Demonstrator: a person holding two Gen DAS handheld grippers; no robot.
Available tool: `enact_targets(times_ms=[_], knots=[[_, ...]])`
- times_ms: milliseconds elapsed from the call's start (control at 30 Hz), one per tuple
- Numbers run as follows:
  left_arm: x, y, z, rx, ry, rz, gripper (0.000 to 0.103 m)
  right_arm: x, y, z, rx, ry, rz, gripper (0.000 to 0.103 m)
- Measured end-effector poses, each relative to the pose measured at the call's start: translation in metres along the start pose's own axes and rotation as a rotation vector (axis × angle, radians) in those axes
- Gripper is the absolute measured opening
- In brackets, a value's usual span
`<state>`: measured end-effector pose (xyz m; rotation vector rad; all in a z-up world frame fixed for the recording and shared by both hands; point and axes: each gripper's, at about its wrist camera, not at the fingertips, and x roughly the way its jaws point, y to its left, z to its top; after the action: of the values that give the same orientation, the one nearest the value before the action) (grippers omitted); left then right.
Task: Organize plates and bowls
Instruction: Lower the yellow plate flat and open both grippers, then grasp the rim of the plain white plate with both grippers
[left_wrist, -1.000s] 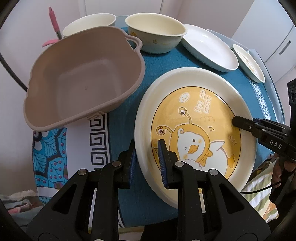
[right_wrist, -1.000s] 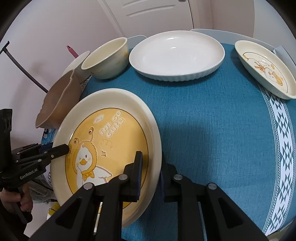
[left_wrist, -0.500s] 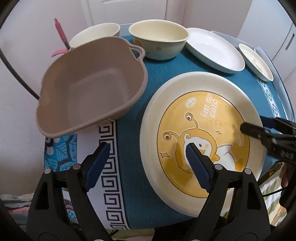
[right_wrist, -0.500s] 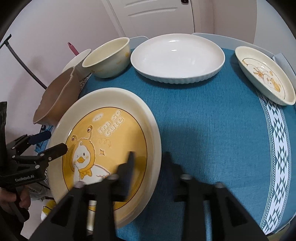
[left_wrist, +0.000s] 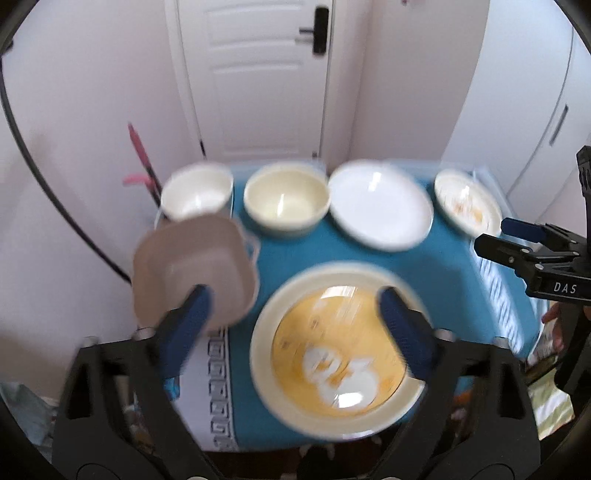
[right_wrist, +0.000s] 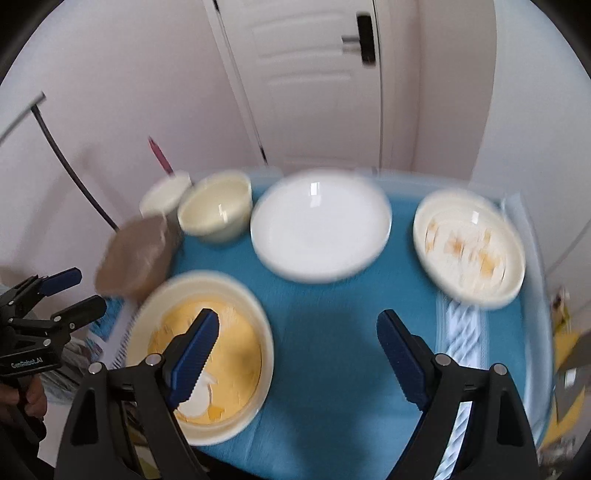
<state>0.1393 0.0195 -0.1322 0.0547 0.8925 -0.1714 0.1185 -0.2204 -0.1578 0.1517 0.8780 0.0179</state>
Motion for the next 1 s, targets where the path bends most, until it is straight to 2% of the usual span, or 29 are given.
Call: enact_targets(times_ms=[67,167,267,367,500,533,567,600,667,767,933,1000], knots=[[-0.004,-0.008,0.015,-0.023,-0.034,0.009,0.103,-0.010,-0.013,0.018,-0.018,-0.051,0.021,0.103],[0.004,-0.027,0.036,-0.079,-0.039,-0.001,0.103,-0.011,-0.039,0.049,-0.055,-0.069,0.056,0.103],[0.024,-0.038,0.054,-0.167,-0.019,-0.012,0.103,0.002,-0.060,0.084,-0.141,-0.002,0.049,0.103],[0.061,-0.045,0.065,-0.281,0.037,-0.032,0.103,0.021,-0.079,0.114,-0.188,0.032,0.051,0.103],[0.116,-0.046,0.060,-0.400,0.118,-0.066,0.100,0.082,-0.102,0.138,-0.270,0.174,0.125,0.103],[0.126,-0.047,0.057,-0.414,0.134,-0.069,0.094,0.105,-0.108,0.141,-0.278,0.227,0.150,0.102],[0.138,-0.047,0.055,-0.428,0.157,-0.074,0.086,0.121,-0.112,0.140,-0.277,0.264,0.164,0.099],[0.154,-0.047,0.052,-0.446,0.193,-0.078,0.083,0.135,-0.116,0.139,-0.272,0.296,0.175,0.095],[0.176,-0.050,0.048,-0.468,0.236,-0.079,0.078,0.165,-0.124,0.136,-0.257,0.357,0.208,0.077],[0.201,-0.053,0.043,-0.489,0.283,-0.082,0.064,0.194,-0.128,0.130,-0.263,0.410,0.230,0.061],[0.219,-0.058,0.040,-0.493,0.308,-0.062,0.051,0.214,-0.131,0.127,-0.288,0.439,0.259,0.048],[0.223,-0.061,0.039,-0.494,0.315,-0.055,0.050,0.215,-0.133,0.128,-0.298,0.429,0.271,0.046]])
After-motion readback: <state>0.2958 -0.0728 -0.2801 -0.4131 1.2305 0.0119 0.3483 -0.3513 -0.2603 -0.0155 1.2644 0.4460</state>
